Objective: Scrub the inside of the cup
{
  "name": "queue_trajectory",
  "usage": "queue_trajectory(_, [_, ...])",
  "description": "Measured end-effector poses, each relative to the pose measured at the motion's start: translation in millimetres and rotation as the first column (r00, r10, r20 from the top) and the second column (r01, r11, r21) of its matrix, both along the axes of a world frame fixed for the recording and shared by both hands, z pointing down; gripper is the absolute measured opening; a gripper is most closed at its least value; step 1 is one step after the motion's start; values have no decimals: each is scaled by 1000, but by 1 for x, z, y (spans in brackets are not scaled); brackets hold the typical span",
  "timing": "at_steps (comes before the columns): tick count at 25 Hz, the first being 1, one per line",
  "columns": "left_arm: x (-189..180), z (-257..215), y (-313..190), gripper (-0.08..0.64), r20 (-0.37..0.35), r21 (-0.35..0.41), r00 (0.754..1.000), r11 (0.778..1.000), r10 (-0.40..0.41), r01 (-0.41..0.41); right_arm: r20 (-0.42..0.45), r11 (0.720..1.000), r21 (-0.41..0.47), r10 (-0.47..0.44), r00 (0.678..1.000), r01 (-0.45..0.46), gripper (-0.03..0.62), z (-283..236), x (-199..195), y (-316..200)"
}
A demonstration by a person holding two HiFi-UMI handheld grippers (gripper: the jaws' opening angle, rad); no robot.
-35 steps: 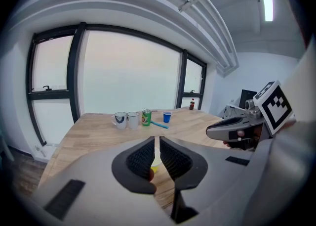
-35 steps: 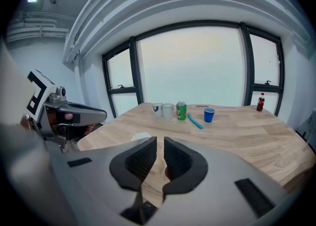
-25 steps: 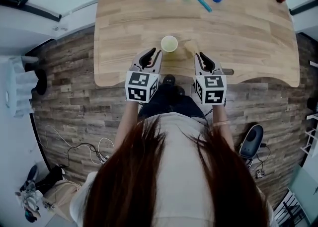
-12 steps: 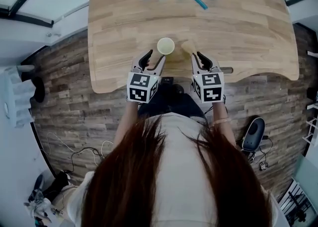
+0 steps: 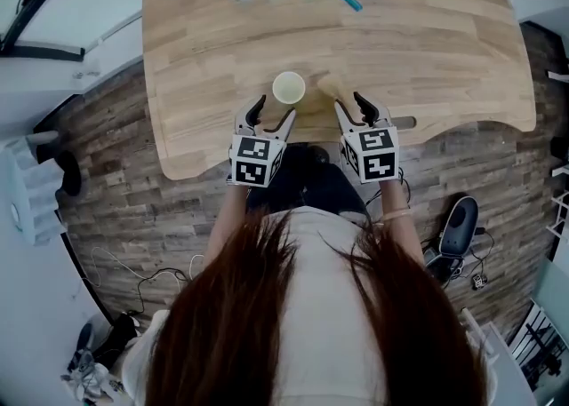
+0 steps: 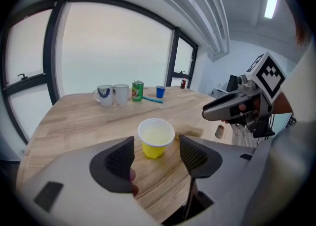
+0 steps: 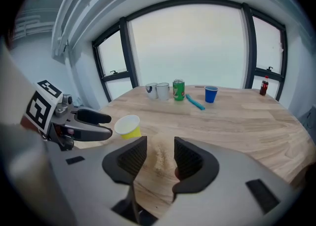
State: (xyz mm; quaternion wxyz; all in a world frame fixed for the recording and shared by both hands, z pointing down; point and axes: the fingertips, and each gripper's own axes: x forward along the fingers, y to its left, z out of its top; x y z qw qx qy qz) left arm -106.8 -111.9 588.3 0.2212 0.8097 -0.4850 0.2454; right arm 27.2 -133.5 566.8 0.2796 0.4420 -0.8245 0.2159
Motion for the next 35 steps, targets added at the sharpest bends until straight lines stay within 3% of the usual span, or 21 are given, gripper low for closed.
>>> queue_trajectory(11, [1,30,-15,296,33,-46,999,999,26,-25,-2,997,-75,-18,1000,18,225,31,-7,-7])
queue_trajectory(24, [10,54,-27,308,27,-75,998,996,56,-54,-18,986,-166,2,1000,-5,235,68,0,-3])
queue_trajectory(35, [11,74,-35,310,108,-52,992,997,67,-62,-17,978,-209,16,1000,-19,235,87,-3,1])
